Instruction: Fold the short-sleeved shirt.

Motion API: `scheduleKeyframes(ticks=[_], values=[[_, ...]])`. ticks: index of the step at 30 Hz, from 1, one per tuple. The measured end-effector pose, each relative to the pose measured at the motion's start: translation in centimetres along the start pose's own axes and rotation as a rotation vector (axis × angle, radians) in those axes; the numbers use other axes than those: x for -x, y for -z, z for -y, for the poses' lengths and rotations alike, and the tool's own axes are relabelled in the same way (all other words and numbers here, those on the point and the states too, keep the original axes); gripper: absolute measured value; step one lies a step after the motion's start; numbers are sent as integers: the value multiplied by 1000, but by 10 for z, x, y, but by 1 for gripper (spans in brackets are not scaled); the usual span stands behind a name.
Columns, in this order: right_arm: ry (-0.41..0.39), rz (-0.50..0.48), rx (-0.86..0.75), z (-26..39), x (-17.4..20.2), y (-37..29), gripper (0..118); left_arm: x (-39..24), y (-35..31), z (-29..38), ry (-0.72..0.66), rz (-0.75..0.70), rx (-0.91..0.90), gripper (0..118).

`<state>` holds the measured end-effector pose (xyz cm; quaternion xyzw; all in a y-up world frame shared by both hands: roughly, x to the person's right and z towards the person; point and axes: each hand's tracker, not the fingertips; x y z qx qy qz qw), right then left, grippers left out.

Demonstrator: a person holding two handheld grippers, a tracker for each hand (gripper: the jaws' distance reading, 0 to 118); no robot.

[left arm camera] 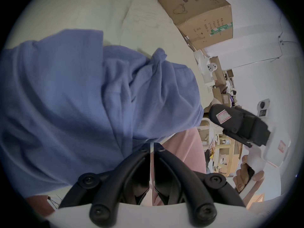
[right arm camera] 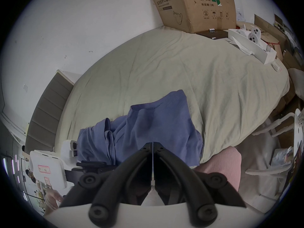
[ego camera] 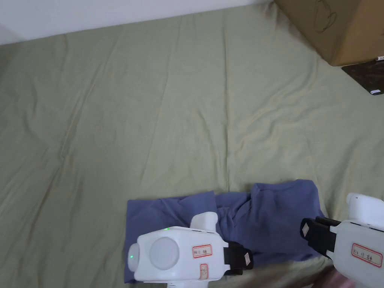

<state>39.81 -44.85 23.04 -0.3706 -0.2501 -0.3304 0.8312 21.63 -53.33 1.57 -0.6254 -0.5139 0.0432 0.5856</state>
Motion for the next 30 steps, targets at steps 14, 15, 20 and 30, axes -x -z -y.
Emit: scheduleKeyframes(ticks=[14,15,20,30], values=[[-77,-20,44,-5,32,14,2,156,-175,23,-305,-13,-390,116],[-86,-23,46,-5,37,15,2,162,-174,24,-322,39,-429,117],[-139,-39,67,-5,61,21,2,175,-134,26,-404,170,-372,118],[-220,-45,94,-7,88,29,2,176,-119,13,-418,166,-288,11]])
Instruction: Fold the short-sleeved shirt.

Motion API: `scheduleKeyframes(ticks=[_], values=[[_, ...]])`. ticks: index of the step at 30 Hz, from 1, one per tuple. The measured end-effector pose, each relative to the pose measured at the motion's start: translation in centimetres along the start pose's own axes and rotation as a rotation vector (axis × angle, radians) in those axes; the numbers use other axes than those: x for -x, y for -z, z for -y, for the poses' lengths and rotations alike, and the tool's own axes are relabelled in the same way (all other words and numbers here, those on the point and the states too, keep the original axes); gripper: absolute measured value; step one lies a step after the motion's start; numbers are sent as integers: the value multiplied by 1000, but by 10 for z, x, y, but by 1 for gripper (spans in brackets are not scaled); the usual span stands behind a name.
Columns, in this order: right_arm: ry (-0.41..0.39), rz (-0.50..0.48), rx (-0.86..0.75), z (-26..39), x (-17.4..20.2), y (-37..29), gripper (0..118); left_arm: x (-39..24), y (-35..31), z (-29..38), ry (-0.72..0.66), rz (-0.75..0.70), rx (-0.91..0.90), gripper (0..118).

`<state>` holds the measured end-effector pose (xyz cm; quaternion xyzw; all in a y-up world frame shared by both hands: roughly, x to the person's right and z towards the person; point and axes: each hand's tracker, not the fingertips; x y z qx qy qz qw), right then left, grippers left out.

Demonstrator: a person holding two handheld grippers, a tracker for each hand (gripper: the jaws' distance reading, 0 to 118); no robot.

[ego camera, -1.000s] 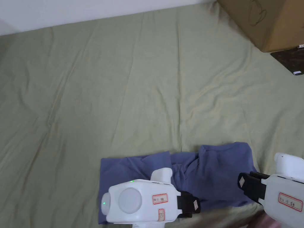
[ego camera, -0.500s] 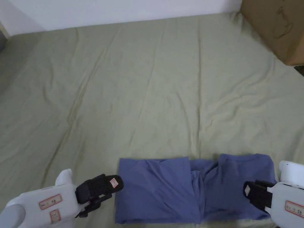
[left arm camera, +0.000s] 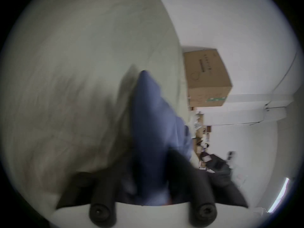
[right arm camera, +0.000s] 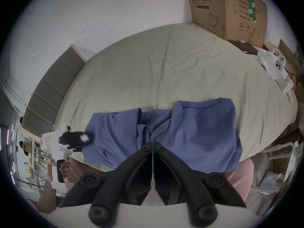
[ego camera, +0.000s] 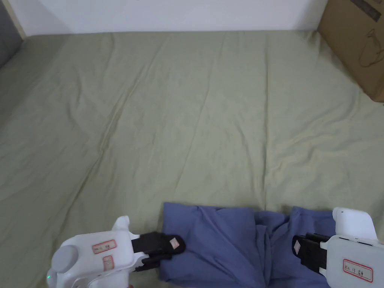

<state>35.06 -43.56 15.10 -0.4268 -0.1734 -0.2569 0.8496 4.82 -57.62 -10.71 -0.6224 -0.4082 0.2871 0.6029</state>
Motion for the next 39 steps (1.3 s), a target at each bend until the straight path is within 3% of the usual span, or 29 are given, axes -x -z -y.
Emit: scheduleKeyframes(ticks=[9,13,19,22,26,28,32,35,39], values=[[-46,-14,11,-5,11,5,2,2,-47,-23,58,53,-21,12],[-48,-20,1,-7,11,4,2,12,-114,-38,106,-32,-123,12],[-24,-26,19,-3,8,12,2,56,-204,-47,-4,-218,-293,12],[-14,-39,27,0,6,14,2,48,-217,-36,-16,-229,-332,12],[-6,-41,34,1,4,16,2,-4,-205,-23,1,-264,-350,12],[-1,-44,32,2,1,15,2,-39,-197,-20,96,-329,-356,12],[14,-45,22,3,-7,12,2,-91,-172,-26,216,-271,-351,12],[47,-38,14,5,-16,10,2,-147,-122,-11,325,-208,-275,12],[91,-31,3,8,-33,7,2,-173,-35,1,420,-150,-62,12]])
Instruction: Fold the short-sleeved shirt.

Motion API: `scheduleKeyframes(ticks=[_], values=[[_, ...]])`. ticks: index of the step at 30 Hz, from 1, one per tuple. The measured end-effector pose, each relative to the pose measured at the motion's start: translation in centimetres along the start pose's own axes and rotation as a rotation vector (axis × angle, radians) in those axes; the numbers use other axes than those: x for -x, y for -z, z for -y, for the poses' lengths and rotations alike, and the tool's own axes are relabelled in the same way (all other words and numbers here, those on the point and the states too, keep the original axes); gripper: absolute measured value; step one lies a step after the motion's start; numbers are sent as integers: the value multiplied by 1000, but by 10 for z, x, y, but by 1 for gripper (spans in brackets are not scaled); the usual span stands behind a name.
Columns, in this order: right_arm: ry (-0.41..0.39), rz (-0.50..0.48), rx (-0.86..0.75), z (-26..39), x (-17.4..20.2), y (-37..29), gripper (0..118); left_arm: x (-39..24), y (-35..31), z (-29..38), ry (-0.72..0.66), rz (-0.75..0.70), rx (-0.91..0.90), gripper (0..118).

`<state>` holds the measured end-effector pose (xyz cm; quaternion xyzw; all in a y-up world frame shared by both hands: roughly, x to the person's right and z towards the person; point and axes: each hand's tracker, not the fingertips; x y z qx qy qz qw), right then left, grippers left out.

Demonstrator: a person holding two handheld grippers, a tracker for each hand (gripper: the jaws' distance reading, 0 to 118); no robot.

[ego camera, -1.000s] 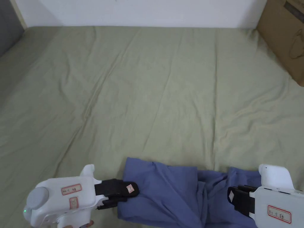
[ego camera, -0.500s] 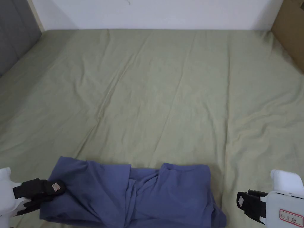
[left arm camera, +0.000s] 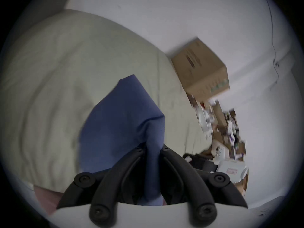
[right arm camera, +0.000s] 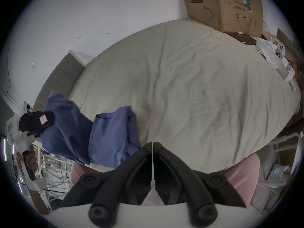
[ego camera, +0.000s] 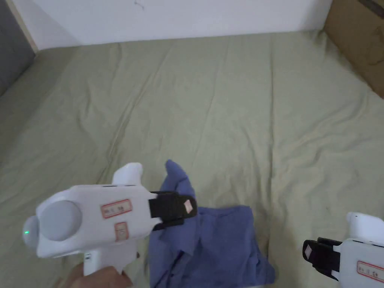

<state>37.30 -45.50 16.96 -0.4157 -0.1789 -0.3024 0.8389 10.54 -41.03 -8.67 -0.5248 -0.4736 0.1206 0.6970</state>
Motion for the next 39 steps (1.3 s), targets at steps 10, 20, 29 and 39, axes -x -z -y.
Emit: scheduleKeyframes(ticks=[10,20,29,39], values=[[107,55,-16,10,-44,-12,2,-2,104,24,8,-22,240,87],[114,48,-13,9,-38,-10,2,45,71,24,-18,-221,166,6],[98,37,-16,9,-34,-15,2,2,162,62,58,-124,334,4],[95,46,-11,10,-40,-14,2,-23,175,64,-3,102,377,4]])
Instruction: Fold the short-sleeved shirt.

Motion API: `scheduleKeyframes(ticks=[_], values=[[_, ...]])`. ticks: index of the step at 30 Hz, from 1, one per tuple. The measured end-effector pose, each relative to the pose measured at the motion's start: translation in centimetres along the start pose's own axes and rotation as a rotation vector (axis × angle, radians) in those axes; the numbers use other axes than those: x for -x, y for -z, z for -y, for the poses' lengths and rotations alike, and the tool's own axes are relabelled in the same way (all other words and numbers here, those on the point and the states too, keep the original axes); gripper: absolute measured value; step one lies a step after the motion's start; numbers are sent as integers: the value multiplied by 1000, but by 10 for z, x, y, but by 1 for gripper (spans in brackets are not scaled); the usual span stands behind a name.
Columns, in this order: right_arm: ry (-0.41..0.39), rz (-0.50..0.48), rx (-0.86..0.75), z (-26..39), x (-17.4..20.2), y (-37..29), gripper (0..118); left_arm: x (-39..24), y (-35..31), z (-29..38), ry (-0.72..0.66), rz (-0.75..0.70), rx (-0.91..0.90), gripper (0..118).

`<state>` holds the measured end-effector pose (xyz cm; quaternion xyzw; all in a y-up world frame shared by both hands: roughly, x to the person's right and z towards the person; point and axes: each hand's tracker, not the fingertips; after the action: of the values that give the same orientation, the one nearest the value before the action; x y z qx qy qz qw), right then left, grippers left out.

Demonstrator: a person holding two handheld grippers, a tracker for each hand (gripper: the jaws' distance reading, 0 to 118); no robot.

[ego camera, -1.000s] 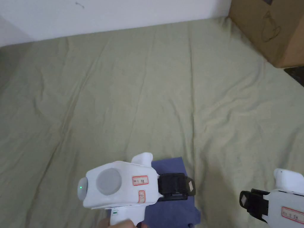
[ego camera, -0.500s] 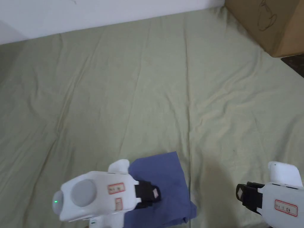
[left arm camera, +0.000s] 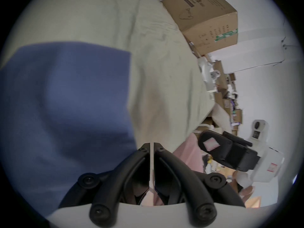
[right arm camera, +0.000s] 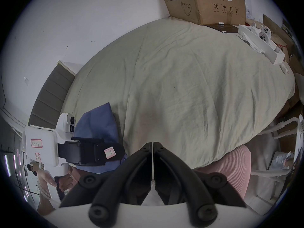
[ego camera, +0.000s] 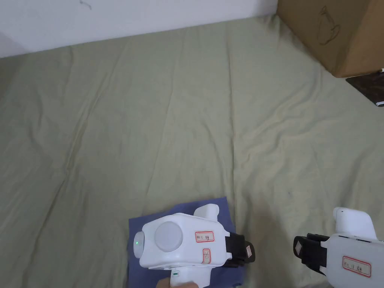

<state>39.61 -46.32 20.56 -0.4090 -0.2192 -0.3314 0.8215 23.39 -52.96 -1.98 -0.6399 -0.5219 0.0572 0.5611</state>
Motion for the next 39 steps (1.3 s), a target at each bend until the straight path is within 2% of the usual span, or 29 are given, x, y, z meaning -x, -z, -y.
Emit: scheduleKeyframes(ticks=[3,7,9,12,15,17,20,21,25,26,27,28,30,31,35,39], values=[[-11,-3,7,-1,4,-2,2,7,-29,10,-15,40,-70,4],[-59,-8,11,-7,19,-1,2,43,-113,29,-114,126,-260,4],[-116,-54,10,-12,35,0,2,69,-154,44,-159,100,-360,4],[-214,-115,8,-20,72,5,2,107,-196,65,-219,-22,-431,4],[-301,-189,13,-26,110,14,2,140,-211,84,-304,-66,-441,4],[-338,-216,26,-27,133,25,2,151,-213,95,-314,-45,-440,4],[-343,-252,71,-22,151,57,2,166,-205,101,-344,20,-447,4],[-358,-233,111,-18,154,74,2,167,-203,102,-350,25,-453,4],[-490,1,224,7,151,130,2,165,-193,98,-347,97,-428,7],[-477,-23,235,12,144,132,2,166,-191,96,-341,114,-427,15],[-442,-69,205,10,142,129,2,170,-189,96,-335,130,-426,32],[-402,-78,197,6,142,125,2,172,-187,92,-333,131,-432,58],[-400,-79,205,0,144,124,2,174,-182,84,-343,143,-425,87],[-408,-78,207,0,145,126,2,175,-176,81,-352,153,-406,96],[-433,-60,199,4,150,123,2,176,-160,67,-380,280,-369,99],[-423,-68,207,0,147,124,2,183,-132,50,-371,325,-332,100]])
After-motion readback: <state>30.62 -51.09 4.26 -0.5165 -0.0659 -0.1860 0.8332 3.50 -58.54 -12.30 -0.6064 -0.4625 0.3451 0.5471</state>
